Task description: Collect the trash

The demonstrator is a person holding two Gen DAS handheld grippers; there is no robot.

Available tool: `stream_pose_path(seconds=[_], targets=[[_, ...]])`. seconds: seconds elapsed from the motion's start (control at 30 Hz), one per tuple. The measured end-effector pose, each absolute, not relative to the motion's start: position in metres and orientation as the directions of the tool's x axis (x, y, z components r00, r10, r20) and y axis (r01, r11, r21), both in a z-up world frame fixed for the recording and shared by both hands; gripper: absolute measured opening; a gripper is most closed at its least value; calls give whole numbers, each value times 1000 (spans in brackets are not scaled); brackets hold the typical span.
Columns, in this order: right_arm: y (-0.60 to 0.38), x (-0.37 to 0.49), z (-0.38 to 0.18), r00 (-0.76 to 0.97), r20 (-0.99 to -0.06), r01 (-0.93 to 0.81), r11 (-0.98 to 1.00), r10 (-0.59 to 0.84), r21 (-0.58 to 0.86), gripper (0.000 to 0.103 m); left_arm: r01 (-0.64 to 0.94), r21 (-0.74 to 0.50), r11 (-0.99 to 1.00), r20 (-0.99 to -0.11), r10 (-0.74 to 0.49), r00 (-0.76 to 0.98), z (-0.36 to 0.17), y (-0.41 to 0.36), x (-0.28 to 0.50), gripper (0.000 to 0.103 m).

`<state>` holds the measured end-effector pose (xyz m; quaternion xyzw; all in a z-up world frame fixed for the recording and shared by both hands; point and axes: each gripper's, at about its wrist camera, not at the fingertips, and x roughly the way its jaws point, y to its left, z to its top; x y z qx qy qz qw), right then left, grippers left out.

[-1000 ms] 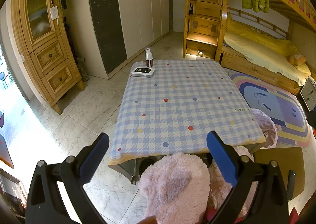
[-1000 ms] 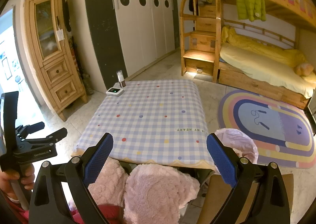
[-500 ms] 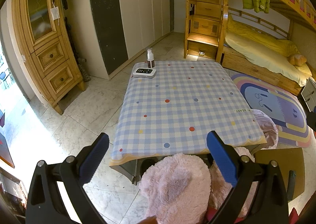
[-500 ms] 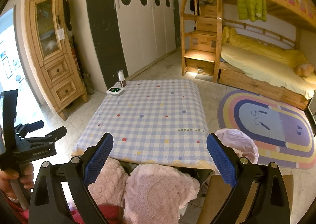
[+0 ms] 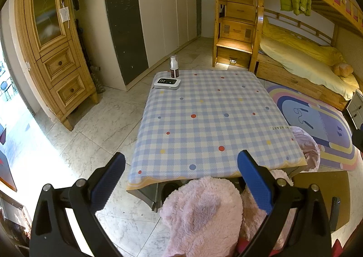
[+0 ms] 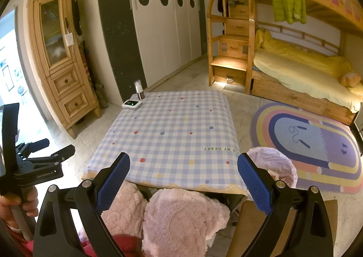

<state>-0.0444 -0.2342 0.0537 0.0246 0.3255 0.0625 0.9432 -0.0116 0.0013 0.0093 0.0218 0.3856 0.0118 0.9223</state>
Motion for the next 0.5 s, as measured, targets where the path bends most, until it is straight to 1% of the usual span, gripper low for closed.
stream_pose_path(seconds=[0.1,0.2,0.33,0.4,0.5], targets=[[-235,-44,53,780,-611,-102,991,135,88,94,-2,52,999,-704,38,709,10,0,-13,96],[-235,-44,51,779,-613,-99,991,135,92,94,9,80,997,-681,48,731,12,-2,-15,96],[-245,-44,45,785,-606,-84,991,132,108,94,39,73,997,-675,20,738,9,-10,-13,96],[-261,-43,38,800,-591,-51,993,106,108,95,57,63,996,-664,0,748,4,-14,-9,96],[-294,-39,16,805,-592,32,996,23,82,96,81,69,994,-652,-16,758,-8,-23,-6,96]])
